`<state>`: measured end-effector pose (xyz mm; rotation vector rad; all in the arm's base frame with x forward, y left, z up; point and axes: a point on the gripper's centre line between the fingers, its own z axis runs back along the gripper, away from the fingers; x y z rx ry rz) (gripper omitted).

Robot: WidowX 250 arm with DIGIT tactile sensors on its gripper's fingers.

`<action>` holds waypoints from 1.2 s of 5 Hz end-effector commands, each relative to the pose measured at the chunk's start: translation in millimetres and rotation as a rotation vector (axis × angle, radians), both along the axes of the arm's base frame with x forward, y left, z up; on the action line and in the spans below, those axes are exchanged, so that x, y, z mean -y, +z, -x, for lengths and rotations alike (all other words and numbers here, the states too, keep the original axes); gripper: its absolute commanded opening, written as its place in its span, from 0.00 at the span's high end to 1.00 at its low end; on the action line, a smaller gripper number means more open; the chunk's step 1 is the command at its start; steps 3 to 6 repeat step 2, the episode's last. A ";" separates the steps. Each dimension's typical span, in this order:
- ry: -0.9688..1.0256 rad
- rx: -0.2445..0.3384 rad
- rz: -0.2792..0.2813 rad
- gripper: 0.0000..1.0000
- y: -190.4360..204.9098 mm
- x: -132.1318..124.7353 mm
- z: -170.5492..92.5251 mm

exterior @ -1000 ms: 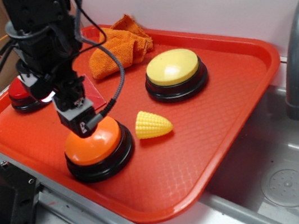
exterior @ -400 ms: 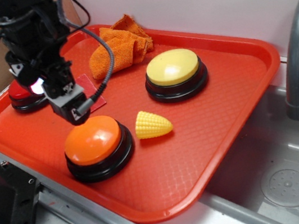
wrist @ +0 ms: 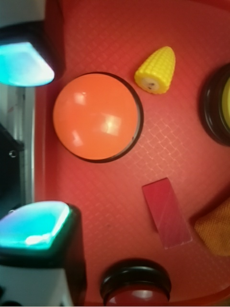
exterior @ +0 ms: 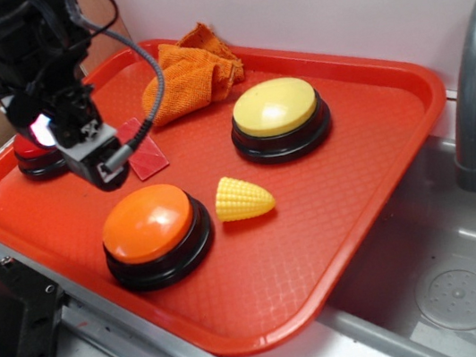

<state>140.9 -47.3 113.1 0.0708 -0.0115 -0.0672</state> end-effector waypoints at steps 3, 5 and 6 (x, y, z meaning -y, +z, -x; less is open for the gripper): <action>0.023 -0.010 0.002 0.00 33.1 5.0 1.1; 0.023 -0.010 0.002 0.00 33.1 5.0 1.1; 0.023 -0.010 0.002 0.00 33.1 5.0 1.1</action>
